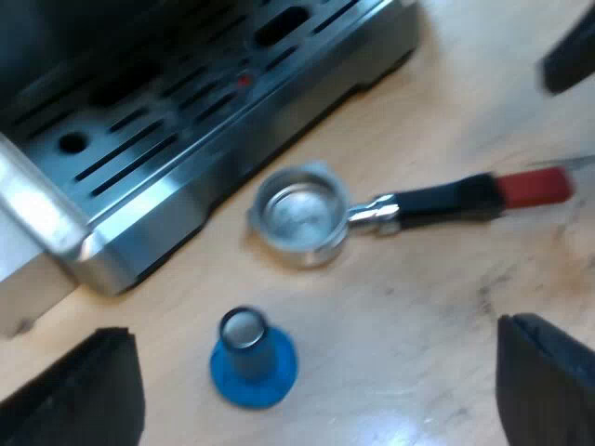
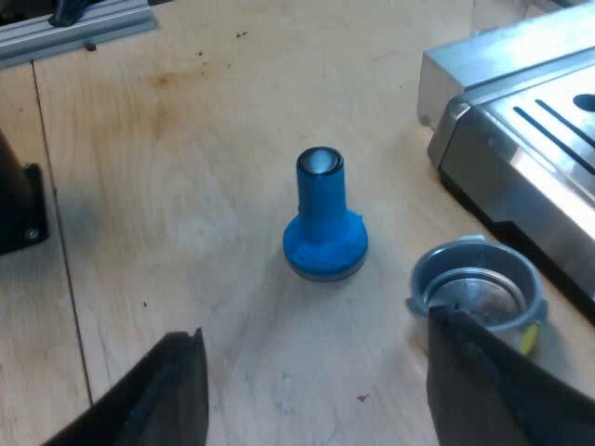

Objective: Grind coffee beans and then tamp

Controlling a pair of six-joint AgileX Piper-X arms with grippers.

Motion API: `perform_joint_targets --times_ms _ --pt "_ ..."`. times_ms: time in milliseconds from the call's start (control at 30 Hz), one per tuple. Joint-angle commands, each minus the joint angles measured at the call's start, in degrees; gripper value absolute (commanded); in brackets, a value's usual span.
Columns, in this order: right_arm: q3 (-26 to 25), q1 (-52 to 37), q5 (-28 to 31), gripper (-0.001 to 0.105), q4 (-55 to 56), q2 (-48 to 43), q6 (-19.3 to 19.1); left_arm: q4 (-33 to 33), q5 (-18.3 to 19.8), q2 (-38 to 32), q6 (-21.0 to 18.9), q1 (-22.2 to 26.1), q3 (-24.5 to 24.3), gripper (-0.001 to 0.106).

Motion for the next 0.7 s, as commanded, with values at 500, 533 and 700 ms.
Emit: perform_joint_targets --times_ms 500,533,700 --pt "-0.2 5.6 1.0 0.054 -2.6 1.8 0.2 -7.3 -4.6 20.5 -1.8 -0.3 0.4 0.077" --pt "-0.2 6.4 2.1 0.054 -2.6 1.8 0.2 -7.8 -4.6 22.1 -1.6 -0.3 0.4 0.077" --pt "-0.2 7.8 5.0 0.054 -2.6 1.8 0.2 -9.4 -5.9 27.3 -0.2 -0.3 0.4 0.077"
